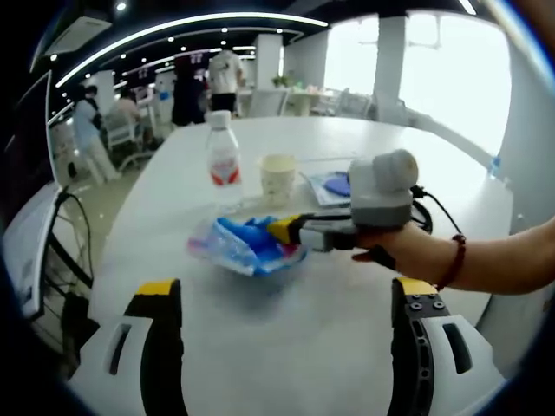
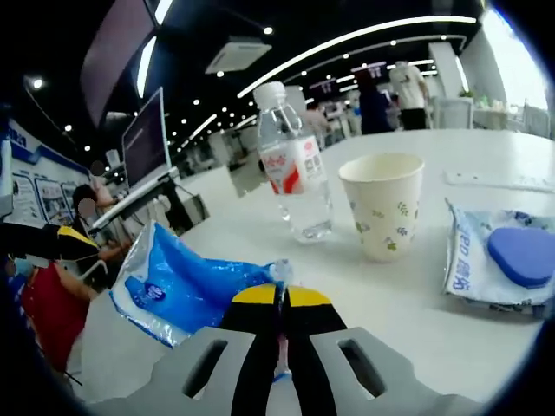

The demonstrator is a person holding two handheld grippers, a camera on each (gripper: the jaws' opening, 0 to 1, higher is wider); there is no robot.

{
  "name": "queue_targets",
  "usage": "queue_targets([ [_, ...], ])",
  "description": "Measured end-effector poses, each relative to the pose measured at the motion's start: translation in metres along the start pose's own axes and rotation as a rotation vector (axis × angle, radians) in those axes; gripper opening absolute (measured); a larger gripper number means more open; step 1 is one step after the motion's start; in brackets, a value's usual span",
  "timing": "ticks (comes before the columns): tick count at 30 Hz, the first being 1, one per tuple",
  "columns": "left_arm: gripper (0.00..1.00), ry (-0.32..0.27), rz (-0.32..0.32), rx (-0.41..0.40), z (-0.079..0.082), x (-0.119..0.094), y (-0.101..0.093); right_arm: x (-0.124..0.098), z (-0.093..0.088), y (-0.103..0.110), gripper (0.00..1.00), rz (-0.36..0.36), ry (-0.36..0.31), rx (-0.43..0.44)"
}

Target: Arrange the tabletop items into an orderly group along one side of the table until the central work area is clear of visible clutter.

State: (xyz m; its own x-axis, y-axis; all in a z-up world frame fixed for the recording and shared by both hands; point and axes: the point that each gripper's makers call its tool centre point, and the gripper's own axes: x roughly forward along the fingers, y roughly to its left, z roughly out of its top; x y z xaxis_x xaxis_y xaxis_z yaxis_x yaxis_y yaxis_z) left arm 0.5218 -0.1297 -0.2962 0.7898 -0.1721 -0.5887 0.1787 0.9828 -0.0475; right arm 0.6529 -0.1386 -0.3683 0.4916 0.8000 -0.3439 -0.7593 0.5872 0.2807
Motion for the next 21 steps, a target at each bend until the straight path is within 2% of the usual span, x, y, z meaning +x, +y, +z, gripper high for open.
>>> queue_targets([
  [10, 0.98, -0.008, 0.009, 0.014, 0.002, -0.002, 0.002, -0.021, 0.022, 0.007, 0.01, 0.010, -0.015, -0.057],
  [17, 0.98, -0.005, -0.012, 0.019, 0.002, -0.002, -0.004, -0.038, 0.037, -0.006, 0.01, -0.024, -0.030, -0.083],
  [21, 0.98, -0.007, -0.016, 0.023, 0.003, -0.002, -0.006, -0.052, 0.036, -0.017, 0.01, -0.045, -0.009, -0.109],
])
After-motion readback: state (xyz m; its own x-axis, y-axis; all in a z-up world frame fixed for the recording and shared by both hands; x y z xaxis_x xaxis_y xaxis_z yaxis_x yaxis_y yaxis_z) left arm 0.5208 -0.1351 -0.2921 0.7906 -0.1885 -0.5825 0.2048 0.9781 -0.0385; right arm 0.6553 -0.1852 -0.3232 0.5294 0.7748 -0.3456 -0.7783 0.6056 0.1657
